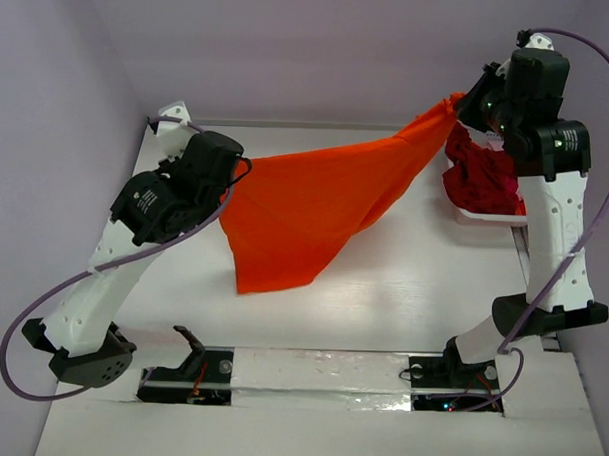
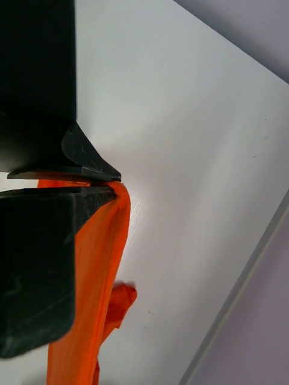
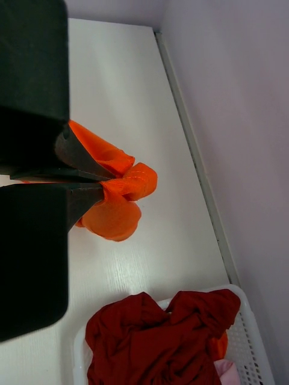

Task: Fold and stack the t-shirts
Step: Flatten out the tshirt

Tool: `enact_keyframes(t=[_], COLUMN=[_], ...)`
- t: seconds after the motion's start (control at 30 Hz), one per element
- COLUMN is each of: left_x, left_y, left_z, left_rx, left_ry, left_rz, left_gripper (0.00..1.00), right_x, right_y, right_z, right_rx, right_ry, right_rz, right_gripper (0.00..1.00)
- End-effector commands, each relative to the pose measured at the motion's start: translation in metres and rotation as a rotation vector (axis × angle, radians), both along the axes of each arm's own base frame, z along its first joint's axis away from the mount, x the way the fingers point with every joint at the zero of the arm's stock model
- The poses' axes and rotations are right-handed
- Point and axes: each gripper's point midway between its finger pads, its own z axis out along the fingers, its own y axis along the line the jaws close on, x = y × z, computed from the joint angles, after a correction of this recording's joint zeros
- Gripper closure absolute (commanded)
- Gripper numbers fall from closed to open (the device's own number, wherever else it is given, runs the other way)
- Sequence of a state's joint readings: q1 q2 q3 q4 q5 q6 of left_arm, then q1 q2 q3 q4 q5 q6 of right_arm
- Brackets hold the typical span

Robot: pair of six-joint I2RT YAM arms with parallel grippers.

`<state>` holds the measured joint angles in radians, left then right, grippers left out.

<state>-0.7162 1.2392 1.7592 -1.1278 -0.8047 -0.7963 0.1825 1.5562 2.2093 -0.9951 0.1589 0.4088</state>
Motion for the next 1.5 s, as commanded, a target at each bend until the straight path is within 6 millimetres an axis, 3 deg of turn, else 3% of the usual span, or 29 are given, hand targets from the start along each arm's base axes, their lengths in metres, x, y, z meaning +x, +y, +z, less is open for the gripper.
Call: enact_keyframes(t=[0.0, 0.43, 0.57, 0.73, 0.93, 1.13, 1.33, 1.47], left_x=[-0.011, -0.027, -0.034, -0.052, -0.069, -0.074, -0.082, -0.078], left_y=[0.027, 0.043, 0.049, 0.058, 0.068, 0.055, 0.041, 0.037], left_z=[0.036, 0.068, 0.069, 0.082, 0.082, 0.081, 0.080, 0.081], left_rx=[-0.010, -0.078, -0.082, -0.138, -0.168, -0.216, -0.257, -0.250], left_ry=[-0.101, -0.203, -0.216, -0.292, -0.337, -0.344, -0.327, -0.302], left_rz=[0.050, 0.041, 0.034, -0.008, -0.038, -0.122, -0.222, -0.222], left_gripper=[1.00, 1.00, 1.00, 1.00, 1.00, 1.00, 1.00, 1.00], right_x=[-0.017, -0.069, -0.092, -0.143, -0.190, -0.214, -0.246, -0.241], right_y=[-0.004, 0.002, 0.000, -0.008, -0.016, -0.004, 0.001, 0.007], right_z=[0.030, 0.081, 0.087, 0.104, 0.093, 0.073, 0.084, 0.088], right_rx=[0.023, 0.054, 0.048, 0.052, 0.064, 0.090, 0.113, 0.135], right_ry=[-0.093, -0.243, -0.278, -0.368, -0.400, -0.371, -0.402, -0.389], right_rz=[-0.001, 0.090, 0.108, 0.114, 0.118, 0.200, 0.258, 0.281], right_gripper=[1.00, 1.00, 1.00, 1.00, 1.00, 1.00, 1.00, 1.00])
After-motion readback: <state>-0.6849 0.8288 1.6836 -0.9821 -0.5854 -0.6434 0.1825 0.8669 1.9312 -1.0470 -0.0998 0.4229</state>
